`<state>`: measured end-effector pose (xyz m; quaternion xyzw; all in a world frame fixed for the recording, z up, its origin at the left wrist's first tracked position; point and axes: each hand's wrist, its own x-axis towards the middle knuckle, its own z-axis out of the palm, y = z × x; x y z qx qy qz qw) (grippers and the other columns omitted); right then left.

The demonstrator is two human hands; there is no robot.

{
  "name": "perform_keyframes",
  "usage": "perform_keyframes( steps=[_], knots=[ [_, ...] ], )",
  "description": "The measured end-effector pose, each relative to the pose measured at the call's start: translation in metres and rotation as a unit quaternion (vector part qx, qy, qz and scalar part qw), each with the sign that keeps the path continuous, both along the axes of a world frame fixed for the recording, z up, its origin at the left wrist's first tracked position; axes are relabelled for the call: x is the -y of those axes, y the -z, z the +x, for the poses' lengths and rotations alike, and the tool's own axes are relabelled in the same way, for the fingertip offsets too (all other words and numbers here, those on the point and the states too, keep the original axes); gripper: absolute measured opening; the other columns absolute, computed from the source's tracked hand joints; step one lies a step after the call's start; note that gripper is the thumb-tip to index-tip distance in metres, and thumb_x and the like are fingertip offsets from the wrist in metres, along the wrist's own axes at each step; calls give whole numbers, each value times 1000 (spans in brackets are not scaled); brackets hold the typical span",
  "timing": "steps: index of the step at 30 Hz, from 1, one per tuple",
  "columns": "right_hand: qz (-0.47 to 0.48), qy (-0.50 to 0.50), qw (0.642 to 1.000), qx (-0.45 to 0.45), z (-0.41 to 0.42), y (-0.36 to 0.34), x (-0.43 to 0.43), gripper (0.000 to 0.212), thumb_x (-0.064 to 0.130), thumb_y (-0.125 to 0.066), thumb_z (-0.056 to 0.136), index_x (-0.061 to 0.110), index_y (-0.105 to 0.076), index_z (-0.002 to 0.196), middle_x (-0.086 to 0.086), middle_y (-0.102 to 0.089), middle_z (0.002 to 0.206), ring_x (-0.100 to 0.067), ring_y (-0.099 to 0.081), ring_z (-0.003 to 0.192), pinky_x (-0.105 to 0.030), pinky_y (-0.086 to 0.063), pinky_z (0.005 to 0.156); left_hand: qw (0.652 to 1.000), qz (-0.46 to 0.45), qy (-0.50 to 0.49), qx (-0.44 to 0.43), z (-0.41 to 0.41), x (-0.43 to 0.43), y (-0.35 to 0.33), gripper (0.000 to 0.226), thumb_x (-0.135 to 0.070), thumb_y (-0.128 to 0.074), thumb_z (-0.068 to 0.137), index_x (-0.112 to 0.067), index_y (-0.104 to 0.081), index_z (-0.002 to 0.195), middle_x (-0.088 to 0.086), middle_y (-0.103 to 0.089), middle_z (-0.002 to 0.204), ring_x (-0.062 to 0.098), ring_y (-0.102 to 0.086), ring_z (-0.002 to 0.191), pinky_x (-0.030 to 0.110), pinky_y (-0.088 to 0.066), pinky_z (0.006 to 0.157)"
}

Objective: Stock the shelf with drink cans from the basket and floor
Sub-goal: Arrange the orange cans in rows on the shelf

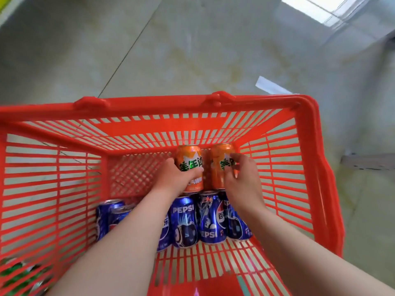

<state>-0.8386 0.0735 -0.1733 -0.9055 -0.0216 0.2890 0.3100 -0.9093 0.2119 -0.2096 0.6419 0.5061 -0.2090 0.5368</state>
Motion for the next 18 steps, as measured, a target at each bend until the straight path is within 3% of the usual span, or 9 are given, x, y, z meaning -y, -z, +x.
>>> perform_keyframes(
  steps=[3, 7, 10, 12, 15, 18],
  knots=[
    [0, 15, 1000, -4, 5, 5, -15, 31, 23, -68, 88, 16, -59, 117, 2, -60, 105, -18, -57, 100, -38, -48, 94, 1000, -7, 10, -5, -16, -28, -5, 49, -37, -81, 70, -15, -63, 110, 2, -68, 102, 18, -64, 89, 30, -47, 77],
    [-25, -6, 994, -109, 8, 16, -34, 44, 43, -78, 76, 15, -56, 102, 5, -63, 91, -16, -63, 88, -33, -50, 78, 999, 18, -7, -31, -39, -57, -5, 45, -39, -82, 67, -17, -65, 103, 1, -70, 96, 20, -67, 87, 31, -49, 76],
    [-12, -15, 988, -152, -2, 33, -49, 59, 51, -84, 65, 17, -60, 107, 1, -70, 95, -19, -67, 91, -40, -55, 85, 999, 18, -25, -39, -48, -67, -4, 38, -38, -81, 70, -17, -64, 97, -2, -68, 90, 17, -66, 83, 28, -50, 69],
    [-6, -29, 988, -152, -5, 42, -55, 53, 49, -85, 63, 21, -63, 102, 2, -72, 93, -18, -68, 88, -40, -57, 84, 998, 8, -39, -40, -51, -71, -4, 39, -37, -81, 68, -17, -64, 98, 1, -69, 92, 19, -67, 85, 32, -53, 76],
    [1, -31, 986, -161, -5, 39, -61, 38, 43, -84, 68, 21, -67, 93, 3, -72, 87, -16, -68, 83, -36, -57, 80, 997, 2, -61, -43, -52, -76, -9, 60, -43, -83, 60, -17, -62, 110, 4, -70, 105, 23, -67, 93, 43, -53, 89],
    [23, -27, 984, -174, 0, 18, -63, 26, 39, -81, 74, 22, -62, 75, 6, -63, 69, -12, -57, 62, -30, -48, 62, 995, 3, -87, -44, -51, -78, -25, 55, -38, -82, 69, -15, -58, 113, -1, -65, 111, 21, -63, 99, 36, -50, 91]
  ],
)
